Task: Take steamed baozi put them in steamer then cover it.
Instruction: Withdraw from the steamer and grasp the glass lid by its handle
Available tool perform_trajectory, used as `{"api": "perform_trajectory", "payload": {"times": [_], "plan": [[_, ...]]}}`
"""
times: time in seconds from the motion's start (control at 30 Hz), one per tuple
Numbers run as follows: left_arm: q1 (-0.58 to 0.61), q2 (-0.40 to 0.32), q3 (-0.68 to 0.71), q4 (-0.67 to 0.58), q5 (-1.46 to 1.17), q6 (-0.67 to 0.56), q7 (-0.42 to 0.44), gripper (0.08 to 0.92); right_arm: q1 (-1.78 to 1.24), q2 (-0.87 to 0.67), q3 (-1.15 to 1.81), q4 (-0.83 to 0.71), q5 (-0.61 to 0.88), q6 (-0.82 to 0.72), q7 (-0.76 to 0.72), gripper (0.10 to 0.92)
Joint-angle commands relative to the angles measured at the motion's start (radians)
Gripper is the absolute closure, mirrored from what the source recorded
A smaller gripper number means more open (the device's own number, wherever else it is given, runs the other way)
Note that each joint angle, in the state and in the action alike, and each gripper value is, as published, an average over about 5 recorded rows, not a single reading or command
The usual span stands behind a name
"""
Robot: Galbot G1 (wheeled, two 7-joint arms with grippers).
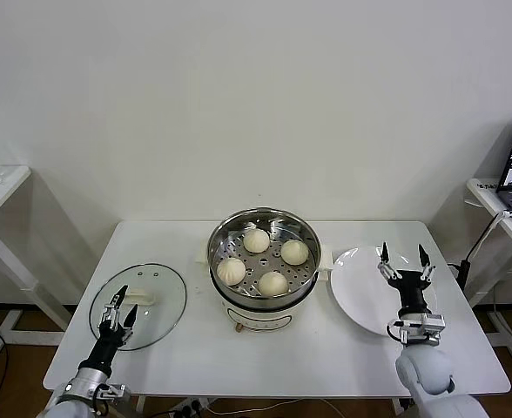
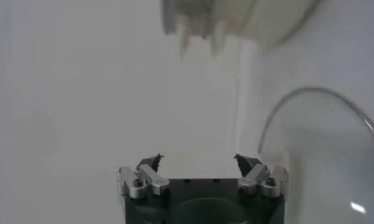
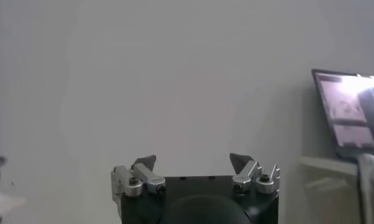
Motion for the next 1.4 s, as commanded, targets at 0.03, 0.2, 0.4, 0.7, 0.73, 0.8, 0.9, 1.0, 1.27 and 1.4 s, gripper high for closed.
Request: {"api": "perform_trajectory", "payload": {"times": [0.03, 0.2, 0.4, 0.7, 0.73, 0.8, 0.9, 1.0, 1.27, 1.4], "plan": [[-0.122, 0.000, 0.020, 0.167, 0.095, -0.011, -0.062, 0.177, -0.082, 0.044, 0.042, 0.008, -0.037, 0.009, -0.004, 0.203], [-0.155, 0.002, 0.027, 0.197, 0.096, -0.012, -0.063, 0.177, -0.083, 0.051, 0.042, 0.005, -0.041, 0.009, -0.007, 0.203], [-0.186, 0.004, 0.045, 0.238, 0.099, -0.009, -0.060, 0.177, -0.081, 0.055, 0.042, 0.004, -0.047, 0.009, -0.010, 0.203], [-0.214, -0.004, 0.051, 0.255, 0.097, -0.008, -0.072, 0.177, -0.080, 0.065, 0.032, -0.002, -0.060, 0.008, -0.017, 0.203], [-0.216, -0.004, 0.052, 0.255, 0.097, -0.007, -0.072, 0.177, -0.080, 0.067, 0.031, -0.003, -0.062, 0.008, -0.017, 0.203], [-0.221, -0.004, 0.054, 0.257, 0.097, -0.005, -0.072, 0.177, -0.080, 0.070, 0.029, -0.004, -0.064, 0.008, -0.019, 0.203], [-0.231, -0.004, 0.062, 0.267, 0.097, -0.004, -0.071, 0.177, -0.079, 0.072, 0.029, -0.005, -0.066, 0.008, -0.020, 0.203], [-0.242, -0.004, 0.070, 0.278, 0.096, -0.004, -0.071, 0.177, -0.079, 0.073, 0.030, -0.006, -0.068, 0.007, -0.020, 0.203], [-0.263, -0.010, 0.080, 0.295, 0.087, -0.003, -0.069, 0.177, -0.079, 0.072, 0.032, -0.009, -0.075, 0.008, -0.020, 0.203], [-0.266, -0.009, 0.087, 0.301, 0.082, -0.001, -0.062, 0.177, -0.077, 0.075, 0.031, -0.012, -0.079, 0.009, -0.020, 0.203]]}}
